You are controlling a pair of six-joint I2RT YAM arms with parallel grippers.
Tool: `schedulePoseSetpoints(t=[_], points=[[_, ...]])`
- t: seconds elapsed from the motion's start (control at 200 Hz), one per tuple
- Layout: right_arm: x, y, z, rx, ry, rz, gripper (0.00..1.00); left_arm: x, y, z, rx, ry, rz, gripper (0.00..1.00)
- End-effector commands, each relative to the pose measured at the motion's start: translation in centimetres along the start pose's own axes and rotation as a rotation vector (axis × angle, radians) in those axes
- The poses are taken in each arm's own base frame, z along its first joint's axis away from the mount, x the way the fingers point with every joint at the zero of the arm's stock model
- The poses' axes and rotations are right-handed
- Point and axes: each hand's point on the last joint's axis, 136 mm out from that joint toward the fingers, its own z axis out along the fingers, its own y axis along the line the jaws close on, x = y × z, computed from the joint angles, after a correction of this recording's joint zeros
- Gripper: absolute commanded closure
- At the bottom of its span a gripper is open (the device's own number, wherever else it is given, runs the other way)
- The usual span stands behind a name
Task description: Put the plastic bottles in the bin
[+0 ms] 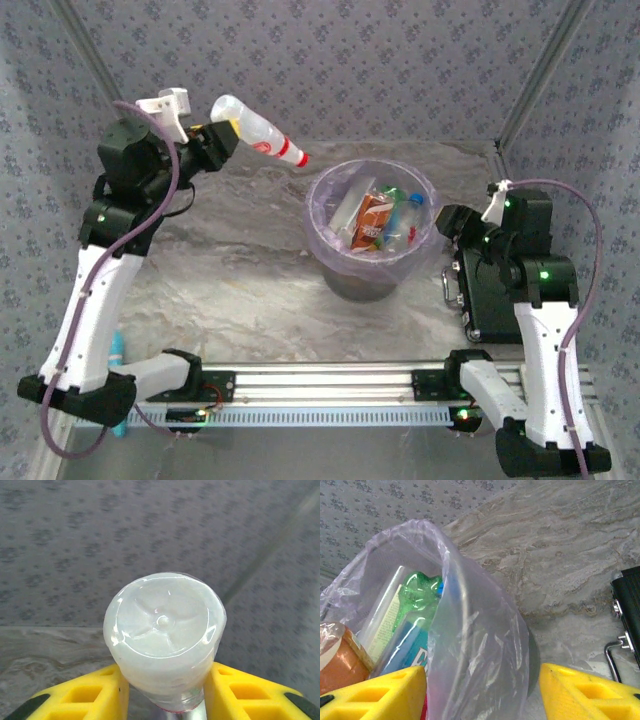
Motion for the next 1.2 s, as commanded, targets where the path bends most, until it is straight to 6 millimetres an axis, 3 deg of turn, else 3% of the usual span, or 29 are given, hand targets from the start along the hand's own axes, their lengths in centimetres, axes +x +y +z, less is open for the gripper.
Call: schedulePoseSetpoints(t=[0.0,0.07,0.195,0.265,0.6,0.79,1.194], points=[[-1.4,1.3,-0.3,-0.041,-0.036,-0.037,0.37,2.3,-3.5,-1.3,0.111,0.132,0.097,0.60],[-1.5,1.5,-0.3,-0.046,-0.034,-0.039,0.37,3.1,-5.5,-0.9,0.165,0.180,0.137,0.60],[-1.4,1.4,-0.6,-0.039,-0.038,-0.044,0.37,6.1,-7.0,0.5,0.156,0.307,0.242,0.61],[-1.1,1.3,-0.7,-0.036,-0.035,-0.045,0.37,8.0,-6.7,2.0,0.125,0.394,0.275,0.62],[-0.2,0.8,-0.1,-0.037,-0.015,-0.047,0.37,10.3,-6.3,6.3,0.054,0.553,0.388,0.61],[0.1,0.7,0.5,-0.042,-0.002,-0.048,0.37,12.9,-6.7,8.9,0.106,0.672,0.376,0.55],[0.3,0.4,1.0,-0.038,0.008,-0.056,0.37,16.4,-6.1,11.7,0.128,0.791,0.356,0.50]])
